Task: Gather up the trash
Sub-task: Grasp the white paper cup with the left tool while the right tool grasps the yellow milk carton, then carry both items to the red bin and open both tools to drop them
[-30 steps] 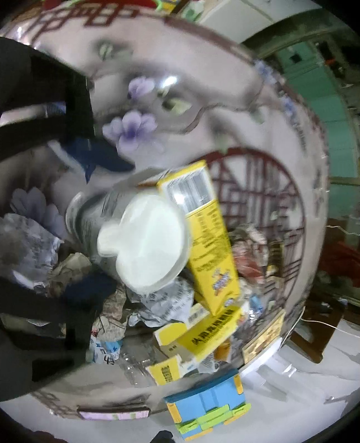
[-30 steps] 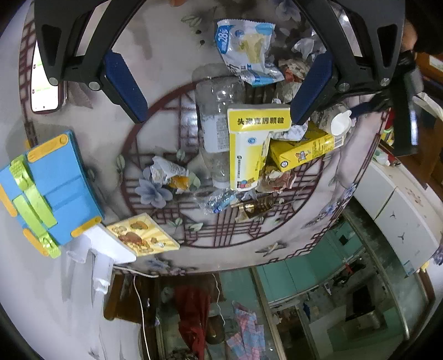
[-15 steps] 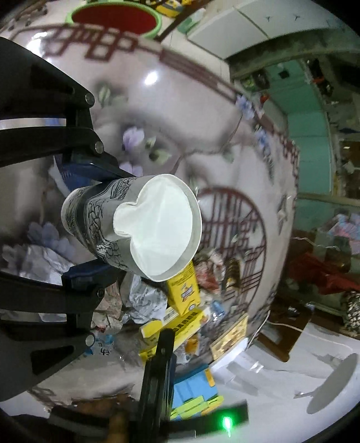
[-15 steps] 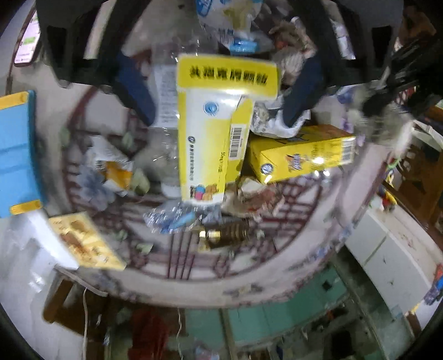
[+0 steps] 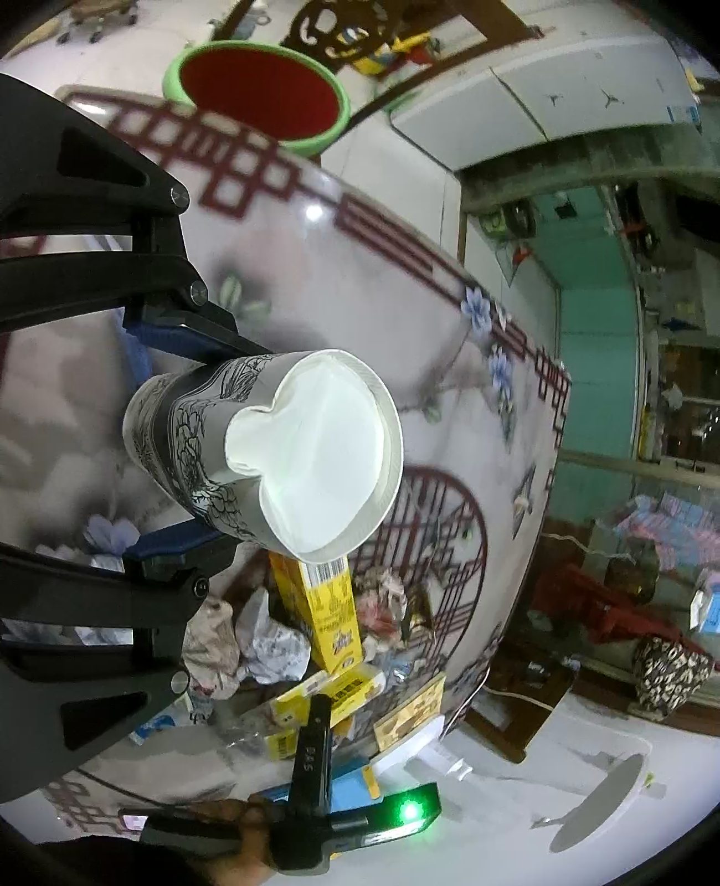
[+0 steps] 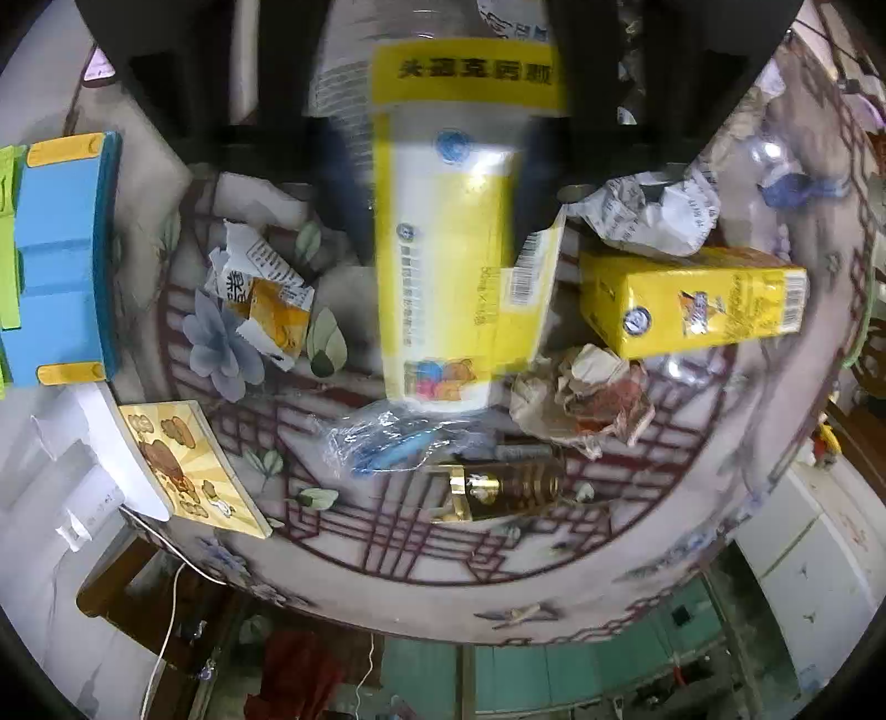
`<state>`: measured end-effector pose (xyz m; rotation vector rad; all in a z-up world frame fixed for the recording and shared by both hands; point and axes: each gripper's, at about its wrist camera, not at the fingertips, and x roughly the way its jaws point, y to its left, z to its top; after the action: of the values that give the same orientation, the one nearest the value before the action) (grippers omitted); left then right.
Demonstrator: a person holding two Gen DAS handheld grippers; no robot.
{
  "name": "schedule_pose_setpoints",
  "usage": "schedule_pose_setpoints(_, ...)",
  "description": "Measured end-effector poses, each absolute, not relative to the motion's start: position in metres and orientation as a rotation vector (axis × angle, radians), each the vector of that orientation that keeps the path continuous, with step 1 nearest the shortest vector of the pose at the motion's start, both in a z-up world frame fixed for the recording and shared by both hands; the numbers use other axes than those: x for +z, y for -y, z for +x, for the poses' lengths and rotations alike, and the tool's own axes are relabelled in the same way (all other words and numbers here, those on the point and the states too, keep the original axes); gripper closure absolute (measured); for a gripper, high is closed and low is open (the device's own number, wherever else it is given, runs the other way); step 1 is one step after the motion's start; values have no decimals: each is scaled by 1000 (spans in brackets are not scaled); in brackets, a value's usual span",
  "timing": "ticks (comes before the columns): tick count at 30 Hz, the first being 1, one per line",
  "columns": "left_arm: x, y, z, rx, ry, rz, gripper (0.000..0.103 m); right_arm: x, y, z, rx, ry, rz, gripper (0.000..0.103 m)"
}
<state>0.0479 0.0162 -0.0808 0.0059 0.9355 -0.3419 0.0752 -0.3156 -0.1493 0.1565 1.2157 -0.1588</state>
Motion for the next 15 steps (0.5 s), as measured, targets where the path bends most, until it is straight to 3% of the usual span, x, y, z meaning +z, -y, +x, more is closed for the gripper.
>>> schedule_pose_setpoints(4,-78,-34,52,-334,-924,-12,54,-150,300,73,-140,-1231,148,63)
schedule_pose_setpoints(9,-80,-61,70,-371,-916,-32,53,-153,284,80,-202,-1245,109,53)
schedule_pose_setpoints(10,-81,-67,74,-381,-916,-33,54,-153,283,81,-214,-1246,102,63)
schedule_pose_setpoints(11,-82,-76,80,-391,-920,-34,54,-151,281,81,-220,-1241,110,65)
schedule_pose_setpoints(15,-83,-109,97,-394,-917,-49,54,-126,275,70,-281,-1170,179,66)
